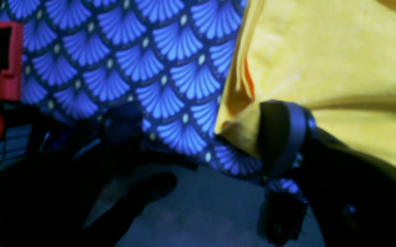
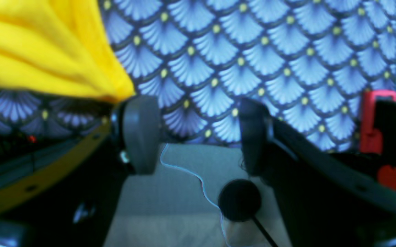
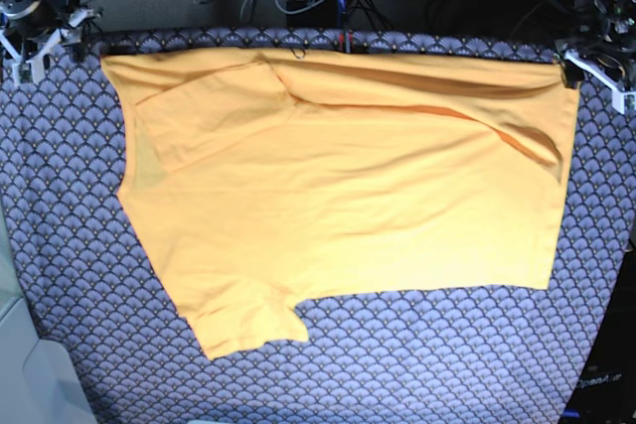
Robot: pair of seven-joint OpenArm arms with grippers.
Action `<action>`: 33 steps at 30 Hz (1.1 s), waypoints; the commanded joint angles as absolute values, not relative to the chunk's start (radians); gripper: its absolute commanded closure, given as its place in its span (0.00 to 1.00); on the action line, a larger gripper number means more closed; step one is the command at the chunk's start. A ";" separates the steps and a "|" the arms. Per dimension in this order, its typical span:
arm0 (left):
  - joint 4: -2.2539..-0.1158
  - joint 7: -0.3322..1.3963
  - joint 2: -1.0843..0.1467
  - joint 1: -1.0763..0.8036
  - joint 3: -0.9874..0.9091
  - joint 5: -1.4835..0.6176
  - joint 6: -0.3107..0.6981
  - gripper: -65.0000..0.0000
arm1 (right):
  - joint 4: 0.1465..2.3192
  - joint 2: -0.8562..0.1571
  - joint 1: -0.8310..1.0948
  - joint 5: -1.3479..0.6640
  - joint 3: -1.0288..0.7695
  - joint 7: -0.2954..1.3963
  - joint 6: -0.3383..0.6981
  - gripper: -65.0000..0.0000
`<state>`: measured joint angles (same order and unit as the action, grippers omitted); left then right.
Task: Fold the T-shirt properly
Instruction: 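Drag the held edge back toward the robot with both grippers, then open both grippers and release the shirt edge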
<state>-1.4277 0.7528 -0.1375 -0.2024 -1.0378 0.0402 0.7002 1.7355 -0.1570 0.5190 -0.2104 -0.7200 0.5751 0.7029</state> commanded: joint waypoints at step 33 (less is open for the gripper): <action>-1.584 0.900 -0.111 -0.099 -1.056 0.171 0.698 0.21 | 1.750 -0.199 0.446 -0.271 -0.788 0.564 0.698 0.42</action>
<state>-1.5620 0.9161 -0.0933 -0.1051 -1.0531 0.1734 0.7021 1.7355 -0.1829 0.4404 -0.2626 -0.7795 0.5808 0.7017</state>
